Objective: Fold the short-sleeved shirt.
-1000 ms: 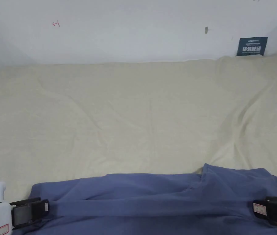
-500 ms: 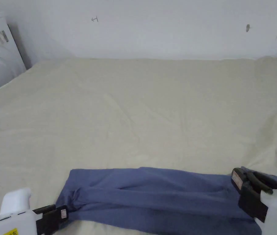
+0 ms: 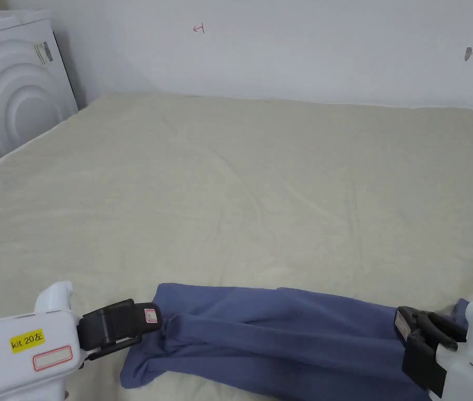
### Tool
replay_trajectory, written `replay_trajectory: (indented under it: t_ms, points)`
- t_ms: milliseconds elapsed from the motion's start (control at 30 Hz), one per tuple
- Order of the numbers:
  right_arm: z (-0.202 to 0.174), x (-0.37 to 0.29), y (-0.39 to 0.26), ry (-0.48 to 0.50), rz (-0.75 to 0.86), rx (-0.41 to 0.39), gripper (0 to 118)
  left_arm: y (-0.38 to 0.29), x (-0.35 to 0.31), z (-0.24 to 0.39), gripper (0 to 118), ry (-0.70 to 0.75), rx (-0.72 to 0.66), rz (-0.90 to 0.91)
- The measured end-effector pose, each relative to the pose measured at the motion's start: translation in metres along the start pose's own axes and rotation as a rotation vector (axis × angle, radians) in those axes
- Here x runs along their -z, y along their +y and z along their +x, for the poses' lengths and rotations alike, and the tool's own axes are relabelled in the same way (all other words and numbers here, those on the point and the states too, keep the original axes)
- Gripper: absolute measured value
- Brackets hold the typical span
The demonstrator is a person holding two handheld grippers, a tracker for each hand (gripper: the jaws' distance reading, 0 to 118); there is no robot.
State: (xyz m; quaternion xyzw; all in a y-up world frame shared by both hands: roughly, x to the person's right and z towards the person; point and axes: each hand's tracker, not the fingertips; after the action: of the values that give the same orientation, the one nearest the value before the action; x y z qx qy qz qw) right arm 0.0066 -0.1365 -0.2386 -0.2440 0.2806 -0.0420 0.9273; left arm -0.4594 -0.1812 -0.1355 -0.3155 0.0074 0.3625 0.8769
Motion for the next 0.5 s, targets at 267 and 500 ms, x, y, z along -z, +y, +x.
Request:
replay_trajectory:
  t_ms: [267, 500]
  points:
    - [-0.004, 0.009, 0.000, -0.009, -0.051, 0.020, 0, 0.012, 0.038, -0.025, 118, -0.056, -0.100, -0.103]
    - [-0.012, 0.017, -0.003, 0.012, -0.095, 0.023, 0, 0.023, 0.055, -0.012, 118, -0.082, -0.076, -0.186]
